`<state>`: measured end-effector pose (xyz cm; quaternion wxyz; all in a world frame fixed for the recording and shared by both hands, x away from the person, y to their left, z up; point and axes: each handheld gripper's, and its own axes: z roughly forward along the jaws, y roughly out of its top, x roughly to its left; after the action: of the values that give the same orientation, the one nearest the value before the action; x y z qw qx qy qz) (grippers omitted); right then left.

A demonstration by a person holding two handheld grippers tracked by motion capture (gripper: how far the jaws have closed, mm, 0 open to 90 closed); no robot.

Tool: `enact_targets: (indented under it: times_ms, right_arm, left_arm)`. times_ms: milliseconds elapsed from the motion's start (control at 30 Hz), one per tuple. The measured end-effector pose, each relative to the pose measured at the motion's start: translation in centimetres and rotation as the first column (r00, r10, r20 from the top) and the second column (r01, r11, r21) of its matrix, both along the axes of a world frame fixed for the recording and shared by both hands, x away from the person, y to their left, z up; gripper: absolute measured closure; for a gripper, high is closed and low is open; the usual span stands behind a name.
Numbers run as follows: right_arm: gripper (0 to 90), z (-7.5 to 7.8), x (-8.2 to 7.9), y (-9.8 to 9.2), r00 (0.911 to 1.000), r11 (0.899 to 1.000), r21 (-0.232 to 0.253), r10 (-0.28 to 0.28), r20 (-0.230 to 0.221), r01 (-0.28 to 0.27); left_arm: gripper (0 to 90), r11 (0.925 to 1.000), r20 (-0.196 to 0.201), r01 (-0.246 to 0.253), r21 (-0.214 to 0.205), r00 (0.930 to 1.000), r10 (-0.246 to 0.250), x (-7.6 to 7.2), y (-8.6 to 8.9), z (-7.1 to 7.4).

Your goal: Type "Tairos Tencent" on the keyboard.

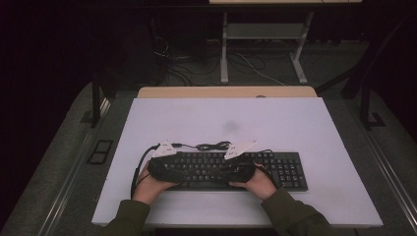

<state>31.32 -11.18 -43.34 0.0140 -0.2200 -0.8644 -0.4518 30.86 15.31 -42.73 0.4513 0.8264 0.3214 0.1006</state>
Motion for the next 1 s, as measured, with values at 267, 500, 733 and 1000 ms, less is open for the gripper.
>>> enact_targets:
  times_ms: [267, 500, 733, 1000]
  right_arm:
    - [89.3, -0.45, -0.02, 0.34, 1.0, 0.999, -0.035, 0.006, 0.001, -0.006]
    - [89.4, -0.85, -0.01, 0.58, 0.9999, 0.998, -0.067, 0.012, -0.002, -0.012]
    - [89.2, -0.77, -0.02, 0.52, 0.9999, 0.998, -0.064, 0.012, -0.001, -0.012]
    - [84.9, -0.55, 0.12, 0.21, 1.0, 0.999, -0.035, 0.007, -0.001, -0.007]
  left_arm:
    - [17.1, 1.0, -0.003, 0.006, 0.0, 1.0, -0.006, -0.05, -0.11, -0.06]
    - [17.2, 1.0, -0.004, 0.009, -0.001, 1.0, -0.009, -0.09, -0.14, -0.05]
    - [17.3, 1.0, -0.004, 0.009, 0.0, 1.0, -0.009, -0.13, -0.11, 0.0]
    - [18.2, 0.9999, -0.003, 0.012, -0.004, 0.9999, -0.012, -0.19, -0.14, 0.03]
